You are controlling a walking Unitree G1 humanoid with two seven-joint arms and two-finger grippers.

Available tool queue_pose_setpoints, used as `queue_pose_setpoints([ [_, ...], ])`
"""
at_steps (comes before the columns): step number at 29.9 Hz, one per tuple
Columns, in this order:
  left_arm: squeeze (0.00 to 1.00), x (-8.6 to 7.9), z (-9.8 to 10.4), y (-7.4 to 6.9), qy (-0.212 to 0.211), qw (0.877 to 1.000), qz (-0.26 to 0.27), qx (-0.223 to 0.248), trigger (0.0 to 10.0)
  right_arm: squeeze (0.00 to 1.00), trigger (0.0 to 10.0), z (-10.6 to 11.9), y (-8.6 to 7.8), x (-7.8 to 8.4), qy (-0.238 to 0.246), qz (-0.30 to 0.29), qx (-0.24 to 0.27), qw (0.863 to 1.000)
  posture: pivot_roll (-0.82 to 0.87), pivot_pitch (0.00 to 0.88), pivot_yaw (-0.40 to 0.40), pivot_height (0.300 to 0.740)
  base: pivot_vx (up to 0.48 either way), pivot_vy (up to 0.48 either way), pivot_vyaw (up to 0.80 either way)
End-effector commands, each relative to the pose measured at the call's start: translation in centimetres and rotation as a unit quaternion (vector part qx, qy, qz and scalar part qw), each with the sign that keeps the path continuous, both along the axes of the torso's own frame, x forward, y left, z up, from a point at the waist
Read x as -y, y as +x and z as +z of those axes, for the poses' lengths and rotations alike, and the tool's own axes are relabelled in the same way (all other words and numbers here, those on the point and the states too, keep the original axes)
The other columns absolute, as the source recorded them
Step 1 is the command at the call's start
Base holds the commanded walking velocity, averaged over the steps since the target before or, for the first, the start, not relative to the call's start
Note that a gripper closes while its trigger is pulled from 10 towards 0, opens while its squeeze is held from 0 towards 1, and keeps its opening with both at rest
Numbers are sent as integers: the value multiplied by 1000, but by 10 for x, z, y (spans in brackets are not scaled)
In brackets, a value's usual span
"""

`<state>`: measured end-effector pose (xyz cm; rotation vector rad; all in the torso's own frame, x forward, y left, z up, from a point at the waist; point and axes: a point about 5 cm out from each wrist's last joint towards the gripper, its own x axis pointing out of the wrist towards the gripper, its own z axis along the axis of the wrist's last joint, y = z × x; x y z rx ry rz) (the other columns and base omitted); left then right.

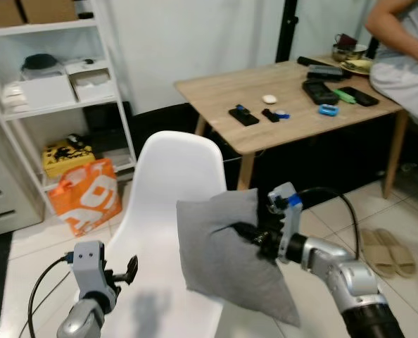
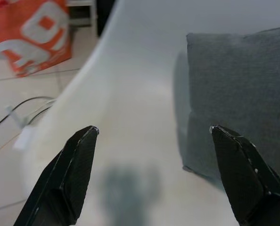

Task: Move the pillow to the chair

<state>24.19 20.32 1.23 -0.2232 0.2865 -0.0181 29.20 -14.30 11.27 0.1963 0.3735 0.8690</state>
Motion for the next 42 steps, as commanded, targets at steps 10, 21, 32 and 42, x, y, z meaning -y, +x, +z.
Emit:
queue_pose_setpoints([
  [10, 0, -5, -4, -5, 0, 1000, 8, -13, 10000, 0, 10000, 24, -25, -62, 14, 87, 9, 996, -215, 6, 30, 740, 0, 0, 0],
  [21, 0, -6, -5, -8, -1, 1000, 13, -14, 10000, 0, 10000, 12, -10, -50, -51, -2, -11, 999, -212, 6, 29, 730, 0, 0, 0],
  [32, 0, -5, -5, -8, -2, 1000, 13, -15, 10000, 0, 10000, 9, -8, -51, -86, -22, -22, 996, -213, 13, 36, 690, 0, 0, 0],
  [42, 0, -6, -6, -11, 0, 1000, 14, -19, 10000, 0, 10000, 7, -2, -42, -127, -44, -23, 991, -208, 19, 36, 640, 0, 0, 0],
])
